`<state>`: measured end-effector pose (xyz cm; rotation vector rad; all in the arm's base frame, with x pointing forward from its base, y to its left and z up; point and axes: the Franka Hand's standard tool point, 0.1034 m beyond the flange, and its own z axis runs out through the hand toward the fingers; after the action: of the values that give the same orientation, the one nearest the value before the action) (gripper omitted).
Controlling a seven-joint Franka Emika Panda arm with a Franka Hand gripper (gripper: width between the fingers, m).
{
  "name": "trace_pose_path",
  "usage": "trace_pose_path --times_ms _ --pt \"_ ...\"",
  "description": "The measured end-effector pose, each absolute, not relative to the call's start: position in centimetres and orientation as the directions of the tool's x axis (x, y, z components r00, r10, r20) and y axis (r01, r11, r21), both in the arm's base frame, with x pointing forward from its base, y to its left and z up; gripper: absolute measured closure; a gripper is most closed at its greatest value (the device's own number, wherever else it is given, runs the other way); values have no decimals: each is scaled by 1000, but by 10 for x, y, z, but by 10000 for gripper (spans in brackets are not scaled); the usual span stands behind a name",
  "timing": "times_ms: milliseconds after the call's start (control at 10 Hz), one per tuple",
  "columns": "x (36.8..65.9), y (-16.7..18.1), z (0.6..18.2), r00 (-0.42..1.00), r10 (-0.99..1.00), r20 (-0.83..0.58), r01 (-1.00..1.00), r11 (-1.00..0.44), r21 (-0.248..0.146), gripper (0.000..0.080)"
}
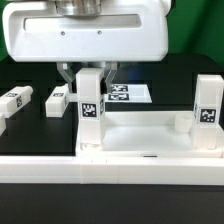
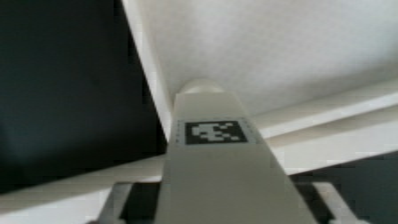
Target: Assemble desk
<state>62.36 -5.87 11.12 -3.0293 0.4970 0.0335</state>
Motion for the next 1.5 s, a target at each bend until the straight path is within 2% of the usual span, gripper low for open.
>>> trace_pose_path --times_ms 700,1400,1500 --pt "624 -57 111 711 -701 -59 -703 -710 -45 509" --pt "624 -55 110 416 -906 -81 -909 -415 -28 509" --pt "624 -54 110 417 -905 -81 -909 -416 -28 509"
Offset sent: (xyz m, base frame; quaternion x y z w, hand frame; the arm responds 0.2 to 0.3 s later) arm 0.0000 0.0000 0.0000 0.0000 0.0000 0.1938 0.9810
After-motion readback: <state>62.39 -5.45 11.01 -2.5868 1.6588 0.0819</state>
